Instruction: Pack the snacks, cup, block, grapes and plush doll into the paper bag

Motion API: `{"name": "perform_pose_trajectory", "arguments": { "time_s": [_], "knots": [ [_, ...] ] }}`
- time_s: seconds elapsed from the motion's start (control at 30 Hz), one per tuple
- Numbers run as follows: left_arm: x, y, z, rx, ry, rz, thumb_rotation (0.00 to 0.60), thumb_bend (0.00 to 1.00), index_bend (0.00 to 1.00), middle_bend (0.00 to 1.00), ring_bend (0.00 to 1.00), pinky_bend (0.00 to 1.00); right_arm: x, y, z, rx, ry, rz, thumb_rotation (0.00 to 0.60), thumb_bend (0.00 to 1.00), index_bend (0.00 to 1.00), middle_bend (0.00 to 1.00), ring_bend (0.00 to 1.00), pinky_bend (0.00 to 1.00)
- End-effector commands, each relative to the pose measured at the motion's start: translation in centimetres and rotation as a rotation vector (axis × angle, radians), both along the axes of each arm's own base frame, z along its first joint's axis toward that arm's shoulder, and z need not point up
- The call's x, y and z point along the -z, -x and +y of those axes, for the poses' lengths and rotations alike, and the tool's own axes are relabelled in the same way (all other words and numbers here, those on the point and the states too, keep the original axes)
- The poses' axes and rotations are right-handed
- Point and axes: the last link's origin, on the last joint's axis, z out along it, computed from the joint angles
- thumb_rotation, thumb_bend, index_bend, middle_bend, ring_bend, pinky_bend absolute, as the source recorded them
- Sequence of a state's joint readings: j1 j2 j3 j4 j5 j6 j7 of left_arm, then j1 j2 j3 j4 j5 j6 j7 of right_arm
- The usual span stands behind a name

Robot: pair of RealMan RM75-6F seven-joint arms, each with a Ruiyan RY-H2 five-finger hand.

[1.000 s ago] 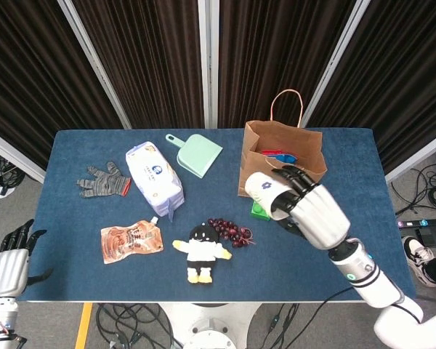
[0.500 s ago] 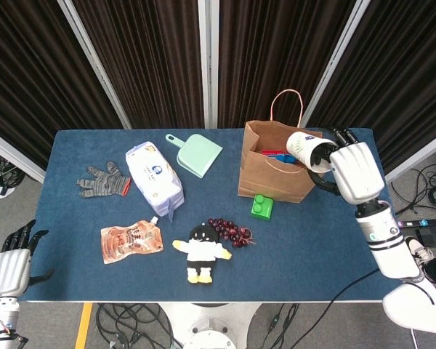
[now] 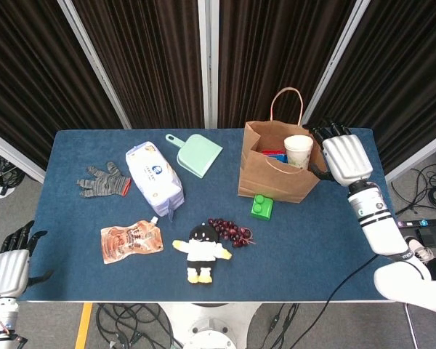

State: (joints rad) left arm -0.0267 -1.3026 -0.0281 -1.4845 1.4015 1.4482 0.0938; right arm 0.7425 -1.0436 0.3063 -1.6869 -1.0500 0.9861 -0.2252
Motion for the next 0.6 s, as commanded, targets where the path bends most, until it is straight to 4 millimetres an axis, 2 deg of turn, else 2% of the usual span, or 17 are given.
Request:
{"name": "perform_pose_trajectory", "arguments": {
  "time_s": [0.03, 0.13, 0.27, 0.43, 0.6],
  "knots": [
    [0.0, 0.0, 0.0, 0.002, 0.000, 0.000, 0.600, 0.12, 0.27, 0.16, 0.11, 0.13, -0.2, -0.4, 0.3, -0.016, 0.017, -0.030, 0.600, 0.00, 0.00, 0.01, 0.00, 0.04],
    [-0.1, 0.0, -0.1, 0.002, -0.003, 0.000, 0.600, 0.12, 0.27, 0.16, 0.11, 0.13, -0.7, -1.5, 1.1, -0.110, 0.051, -0.123, 0.600, 0.00, 0.00, 0.02, 0.00, 0.04],
    [-0.1, -0.1, -0.1, 0.003, -0.002, 0.001, 0.600, 0.12, 0.27, 0.16, 0.11, 0.13, -0.7, -2.9, 3.3, -0.291, 0.043, -0.232, 0.600, 0.01, 0.00, 0.09, 0.00, 0.05],
    [0.0, -0.4, 0.0, 0.013, -0.003, -0.002, 0.600, 0.12, 0.27, 0.16, 0.11, 0.13, 0.7, -4.0, 6.8, -0.464, -0.072, -0.281, 0.600, 0.08, 0.01, 0.18, 0.00, 0.10],
    [-0.2, -0.5, -0.1, 0.019, -0.006, -0.013, 0.600, 0.12, 0.27, 0.16, 0.11, 0.13, 2.5, -4.7, 9.9, -0.558, -0.214, -0.263, 0.600, 0.11, 0.08, 0.22, 0.01, 0.16]
  ]
}}
